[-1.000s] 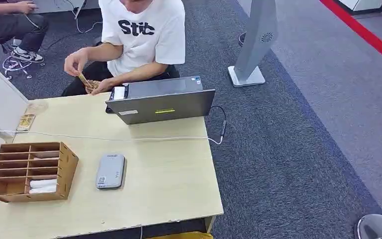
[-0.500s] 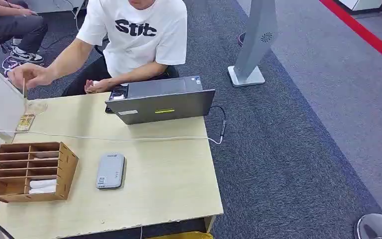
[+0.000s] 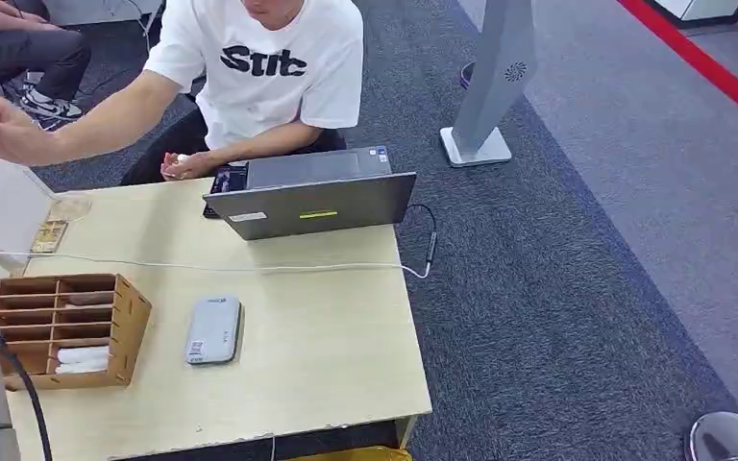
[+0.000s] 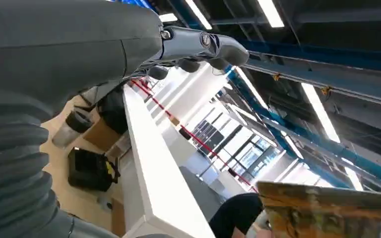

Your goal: Pass the card to the sensor for recognition and then transmit it.

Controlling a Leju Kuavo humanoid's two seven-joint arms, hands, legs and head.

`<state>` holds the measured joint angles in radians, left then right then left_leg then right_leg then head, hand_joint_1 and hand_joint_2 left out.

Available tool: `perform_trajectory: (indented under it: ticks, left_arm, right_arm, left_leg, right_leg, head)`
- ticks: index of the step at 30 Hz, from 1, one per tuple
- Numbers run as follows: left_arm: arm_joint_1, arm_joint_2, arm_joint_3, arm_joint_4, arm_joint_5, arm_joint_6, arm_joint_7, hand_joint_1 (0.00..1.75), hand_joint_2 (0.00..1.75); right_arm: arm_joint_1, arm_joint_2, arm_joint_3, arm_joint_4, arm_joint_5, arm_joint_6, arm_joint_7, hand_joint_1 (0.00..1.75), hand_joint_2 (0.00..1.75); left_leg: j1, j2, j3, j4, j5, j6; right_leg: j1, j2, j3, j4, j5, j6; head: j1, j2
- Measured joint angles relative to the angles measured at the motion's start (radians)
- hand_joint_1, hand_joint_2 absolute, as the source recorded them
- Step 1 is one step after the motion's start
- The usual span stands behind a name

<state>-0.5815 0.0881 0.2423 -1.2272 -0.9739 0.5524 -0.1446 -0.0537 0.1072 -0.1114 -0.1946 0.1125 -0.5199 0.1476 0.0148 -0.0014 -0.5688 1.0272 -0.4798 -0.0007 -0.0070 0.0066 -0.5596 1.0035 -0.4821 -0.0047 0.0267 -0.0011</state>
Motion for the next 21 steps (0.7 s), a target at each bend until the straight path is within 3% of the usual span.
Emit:
perform_trajectory:
  ticks: [3,5,7,8,13,21]
  left_arm:
    - [-0.029,-0.011,-0.023,0.029,0.006,-0.048,0.000,0.00,1.75]
    - [-0.036,-0.020,-0.056,0.045,-0.036,-0.043,0.000,0.00,1.75]
    - [-0.036,-0.033,-0.079,0.053,-0.008,-0.044,-0.014,0.00,1.75]
    - [-0.033,-0.045,-0.087,0.053,0.018,-0.052,-0.025,1.75,1.75]
    - [0.030,-0.097,-0.121,0.051,0.179,-0.160,-0.074,1.75,1.75]
    - [0.128,-0.118,-0.175,-0.013,0.215,-0.214,-0.088,1.75,1.75]
  right_arm:
    - [-0.003,0.000,0.000,0.001,0.006,-0.001,0.009,0.00,1.75]
    - [-0.005,0.000,0.000,0.001,0.014,-0.002,0.011,0.00,1.75]
    - [-0.006,0.000,0.000,0.001,0.015,-0.003,0.009,0.00,1.75]
    - [-0.006,0.000,0.000,0.002,0.019,-0.002,0.007,0.00,1.75]
    - [-0.007,0.000,0.014,0.002,0.066,0.018,0.017,0.00,1.75]
    - [-0.004,0.000,0.026,0.003,0.081,0.014,0.023,0.00,1.75]
  left_leg:
    - [0.000,0.000,0.000,0.000,0.000,0.000]
    - [0.000,0.000,0.000,0.000,0.000,0.000]
    - [-0.001,0.001,0.000,0.000,0.000,0.000]
    - [-0.001,0.000,0.000,0.000,0.000,0.000]
    - [-0.001,0.001,0.000,0.000,0.000,0.000]
    - [-0.001,0.001,-0.001,0.000,0.000,0.000]
  right_leg:
    - [0.000,0.000,0.000,0.000,0.000,0.000]
    - [0.000,0.000,0.000,0.000,0.000,0.001]
    - [0.000,0.001,0.000,0.000,0.001,0.001]
    - [0.000,0.001,0.000,0.000,0.001,0.001]
    - [-0.002,0.002,0.000,0.000,0.001,0.001]
    - [-0.002,0.002,-0.002,0.000,0.001,0.001]
  head:
    - [0.000,0.000]
    - [0.000,0.000]
    - [0.000,0.000]
    - [0.000,0.000]
    - [0.000,0.000]
    - [0.000,0.000]
